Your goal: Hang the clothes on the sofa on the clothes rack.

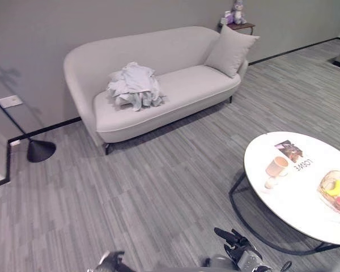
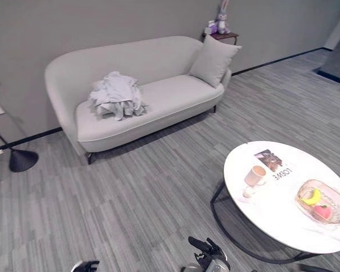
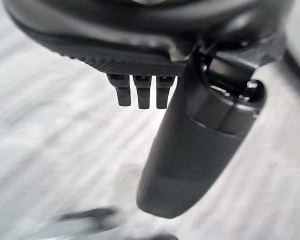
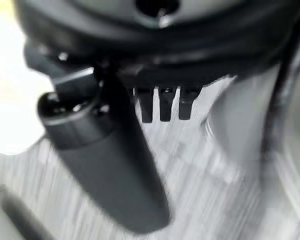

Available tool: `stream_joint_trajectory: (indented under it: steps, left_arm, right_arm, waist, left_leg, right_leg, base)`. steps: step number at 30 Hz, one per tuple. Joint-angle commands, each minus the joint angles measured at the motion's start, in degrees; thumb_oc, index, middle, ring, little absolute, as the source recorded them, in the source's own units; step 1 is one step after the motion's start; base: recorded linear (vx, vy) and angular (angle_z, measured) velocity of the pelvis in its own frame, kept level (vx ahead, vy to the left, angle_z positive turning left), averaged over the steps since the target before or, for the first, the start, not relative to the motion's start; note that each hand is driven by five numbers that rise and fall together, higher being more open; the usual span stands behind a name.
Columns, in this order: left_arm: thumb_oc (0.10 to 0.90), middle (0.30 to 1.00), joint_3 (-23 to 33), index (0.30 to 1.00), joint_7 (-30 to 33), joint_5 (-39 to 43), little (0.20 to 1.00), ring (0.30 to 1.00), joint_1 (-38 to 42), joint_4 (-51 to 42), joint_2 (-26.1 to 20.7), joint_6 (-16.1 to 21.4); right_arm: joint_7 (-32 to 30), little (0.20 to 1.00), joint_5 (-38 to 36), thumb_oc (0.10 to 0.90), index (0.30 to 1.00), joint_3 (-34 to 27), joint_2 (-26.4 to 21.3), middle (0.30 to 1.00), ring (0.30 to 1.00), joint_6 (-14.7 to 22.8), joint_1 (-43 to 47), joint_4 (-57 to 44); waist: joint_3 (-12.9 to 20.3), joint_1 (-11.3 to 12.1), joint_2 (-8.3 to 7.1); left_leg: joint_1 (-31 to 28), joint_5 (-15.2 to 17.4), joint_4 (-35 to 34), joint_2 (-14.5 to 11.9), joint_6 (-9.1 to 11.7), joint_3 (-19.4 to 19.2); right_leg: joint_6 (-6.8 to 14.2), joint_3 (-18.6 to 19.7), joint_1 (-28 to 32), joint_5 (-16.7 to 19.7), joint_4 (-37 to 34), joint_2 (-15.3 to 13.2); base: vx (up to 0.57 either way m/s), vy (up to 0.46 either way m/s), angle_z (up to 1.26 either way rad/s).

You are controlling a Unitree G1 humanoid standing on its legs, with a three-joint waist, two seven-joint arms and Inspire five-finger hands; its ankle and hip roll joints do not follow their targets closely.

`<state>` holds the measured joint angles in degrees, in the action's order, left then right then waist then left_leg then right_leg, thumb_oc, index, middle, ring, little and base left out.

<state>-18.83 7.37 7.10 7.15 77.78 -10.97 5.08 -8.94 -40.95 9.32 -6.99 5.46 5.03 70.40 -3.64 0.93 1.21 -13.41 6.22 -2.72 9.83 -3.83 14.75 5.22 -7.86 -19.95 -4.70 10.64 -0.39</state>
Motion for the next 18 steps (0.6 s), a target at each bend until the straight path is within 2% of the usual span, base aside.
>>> stream_joint_trajectory:
  steps: [1, 2, 3, 5, 6, 8, 9, 10, 11, 12, 13, 14, 15, 16, 17, 18]
  left_arm:
    - [0.8, 0.9, -0.5, 0.9, -0.5, 2.2, 0.9, 0.9, 2.4, 1.8, 1.3, 2.2]
    - [0.8, 0.9, -0.6, 0.9, -0.9, 2.4, 0.9, 0.9, 2.3, 2.5, 2.1, 2.1]
    - [0.8, 0.9, -1.4, 0.9, -2.3, 1.5, 0.9, 0.9, 2.0, 3.6, 3.1, 1.7]
    - [0.8, 0.9, -1.6, 0.9, -2.2, 1.0, 0.9, 0.9, 1.0, 3.6, 3.3, 1.9]
    - [0.8, 0.9, -2.4, 0.9, -2.3, -0.9, 0.9, 0.9, -1.0, 4.0, 3.6, 1.7]
    - [0.8, 0.9, -1.6, 0.9, -2.0, -1.7, 0.9, 0.9, -2.4, 5.3, 3.2, 1.1]
    - [0.8, 0.9, -0.7, 0.9, -1.6, -1.7, 0.9, 0.9, -2.8, 5.9, 2.6, 0.7]
    - [0.8, 0.9, 0.3, 0.9, -1.4, -0.9, 0.9, 0.9, -2.9, 6.2, 2.1, 0.7]
    - [0.8, 0.9, 0.3, 0.9, -1.4, -0.9, 0.9, 0.9, -2.9, 6.2, 2.1, 0.7]
    - [0.8, 0.9, 1.8, 0.9, -1.3, 1.5, 0.9, 0.9, -3.0, 6.0, 1.4, 0.9]
    - [0.8, 0.9, 2.1, 0.9, -0.9, 2.2, 0.9, 0.9, -3.1, 5.3, 0.8, 1.4]
    - [0.8, 0.9, 2.1, 0.9, -0.9, 2.2, 0.9, 0.9, -3.1, 5.3, 0.7, 1.4]
    - [0.8, 0.9, 1.6, 0.9, 0.9, 2.8, 0.9, 0.9, -2.5, 2.3, 0.1, 2.6]
    - [0.8, 0.9, 0.6, 0.9, 1.7, 3.1, 0.9, 0.9, -1.9, 0.8, 0.3, 2.9]
    - [0.8, 0.9, -0.6, 0.9, 2.4, 3.2, 0.9, 0.9, -1.5, -1.0, 0.4, 3.1]
    - [0.8, 0.9, -0.6, 0.9, 2.4, 3.2, 0.9, 0.9, -1.5, -1.1, 0.4, 3.1]
  right_arm:
    - [1.7, 0.9, 2.5, 0.8, 0.9, 3.4, 2.1, 0.9, 0.9, -0.1, 2.9, -1.0]
    - [2.2, 0.9, 4.3, 0.8, 0.9, 4.5, 2.1, 0.9, 0.9, -0.2, 2.7, -1.5]
    - [2.8, 0.9, 6.7, 0.8, 0.9, 5.4, 1.7, 0.9, 0.9, -0.5, 2.6, -1.7]
    - [3.0, 0.9, 8.0, 0.8, 0.9, 6.6, 1.6, 0.9, 0.9, -0.6, 2.0, -2.3]
    - [2.9, 0.9, 12.0, 0.8, 0.9, 8.2, 0.6, 0.9, 0.9, -0.8, 1.8, -3.0]
    - [2.4, 0.9, 13.8, 0.8, 0.9, 8.7, 0.2, 0.9, 0.9, -1.1, 1.9, -3.0]
    - [2.1, 0.9, 14.4, 0.8, 0.9, 8.9, -0.1, 0.9, 0.9, -1.0, 1.9, -3.5]
    - [2.0, 0.9, 14.7, 0.8, 0.9, 9.1, -0.2, 0.9, 0.9, -0.9, 2.0, -4.2]
    - [2.0, 0.9, 14.7, 0.8, 0.9, 9.1, -0.2, 0.9, 0.9, -0.9, 2.0, -4.2]
    - [1.2, 0.9, 16.0, 0.8, 0.9, 8.4, -0.9, 0.9, 0.9, -0.8, 2.0, -5.8]
    - [0.3, 0.9, 17.4, 0.8, 0.9, 8.2, -1.6, 0.9, 0.9, -0.5, 2.2, -6.9]
    - [0.3, 0.9, 17.5, 0.8, 0.9, 8.2, -1.5, 0.9, 0.9, -0.5, 2.2, -6.9]
    - [-2.7, 0.9, 20.7, 0.8, 0.9, 8.2, -2.4, 0.9, 0.9, -0.3, 3.6, -8.8]
    - [-4.7, 0.9, 21.5, 0.8, 0.9, 8.5, -2.8, 0.9, 0.9, 0.0, 5.2, -9.5]
    - [-6.1, 0.9, 21.9, 0.8, 0.9, 8.8, -3.4, 0.9, 0.9, 0.3, 6.6, -10.0]
    - [-6.1, 0.9, 21.9, 0.8, 0.9, 8.8, -3.4, 0.9, 0.9, 0.3, 6.6, -10.0]
  waist:
    - [-3.0, -1.2, -0.51]
    - [-2.8, -1.6, -0.88]
    - [-1.7, -1.8, -1.34]
    - [-1.3, -1.7, -1.21]
    - [-0.3, -1.7, -1.01]
    - [0.0, -1.5, -0.2]
    - [0.1, -1.0, 0.28]
    - [0.2, -0.9, 0.09]
    - [0.3, -1.0, 0.02]
    - [-0.4, -0.3, -0.67]
    - [-1.3, 0.7, -0.95]
    - [-1.2, 0.6, -1.26]
    - [-3.6, 3.1, -3.64]
    - [-5.1, 4.5, -4.36]
    - [-5.9, 5.7, -4.61]
    - [-5.8, 5.6, -4.81]
  left_leg:
    - [-3.7, 1.4, -2.3, -3.8, 0.4, 4.8]
    - [-4.9, 2.3, -2.3, -4.5, 0.7, 6.0]
    - [-6.4, 2.7, -2.3, -5.3, 1.0, 7.6]
    - [-6.6, 3.4, -2.3, -6.3, 1.3, 7.4]
    - [-6.8, 3.5, -0.5, -8.5, 1.9, 7.4]
    - [-6.6, 1.2, 3.1, -10.6, 3.4, 7.5]
    - [-6.0, -0.7, 6.1, -11.6, 4.2, 7.4]
    - [-4.5, -3.9, 9.4, -11.7, 5.7, 7.4]
    - [-4.4, -3.9, 9.4, -11.6, 5.7, 7.5]
    - [0.4, -10.9, 21.0, -11.2, 8.3, 5.7]
    - [3.8, -13.8, 29.2, -11.1, 8.7, 4.6]
    - [4.0, -14.1, 29.1, -10.7, 8.7, 4.7]
    - [13.3, -14.3, 41.6, -11.0, 5.4, -0.5]
    - [18.7, -11.3, 44.8, -10.8, 3.8, -3.5]
    - [22.1, -8.2, 44.5, -10.3, 2.7, -6.2]
    - [22.3, -8.4, 44.3, -10.1, 2.7, -6.2]
  right_leg:
    - [3.9, 2.8, 1.4, 16.9, -15.4, -1.3]
    - [4.2, 3.4, 0.4, 17.7, -15.2, -1.6]
    - [3.6, 4.6, 1.7, 17.6, -15.6, -1.5]
    - [3.2, 4.6, 2.7, 18.7, -15.6, -1.8]
    - [2.2, 5.1, 4.2, 19.3, -14.2, -1.2]
    - [1.4, 4.1, 5.3, 17.8, -11.4, -0.3]
    - [0.8, 3.6, 6.7, 16.7, -11.0, 0.3]
    - [0.6, 2.8, 8.3, 15.8, -11.2, 0.0]
    - [0.6, 2.8, 8.2, 15.8, -11.1, -0.1]
    - [-0.6, 2.3, 12.6, 14.3, -12.0, -0.4]
    - [-1.8, 2.7, 14.9, 13.5, -12.5, -0.1]
    - [-1.7, 2.6, 14.7, 13.5, -12.5, -0.4]
    - [-3.4, 3.2, 18.8, 12.2, -13.8, -1.8]
    - [-3.8, 3.5, 20.6, 11.3, -14.2, -2.2]
    - [-3.8, 3.7, 22.0, 10.3, -14.4, -2.4]
    - [-3.8, 3.7, 21.8, 10.4, -14.4, -2.6]
  base:
    - [0.49, -0.053, 0.15]
    - [0.58, -0.091, 0.33]
    - [0.44, -0.076, 0.49]
    - [0.4, -0.095, 0.53]
    - [0.59, -0.151, 0.33]
    - [0.57, -0.134, 0.65]
    - [0.45, -0.103, 1.01]
    - [0.29, -0.064, 0.85]
    - [0.42, -0.1, 0.82]
    - [0.44, -0.102, 0.5]
    - [0.43, -0.102, 0.5]
    - [0.35, -0.204, 0.17]
    - [0.29, -0.247, 0.18]
    - [0.4, -0.277, 0.11]
    - [0.19, -0.108, 0.09]
    - [0.34, -0.007, -0.11]
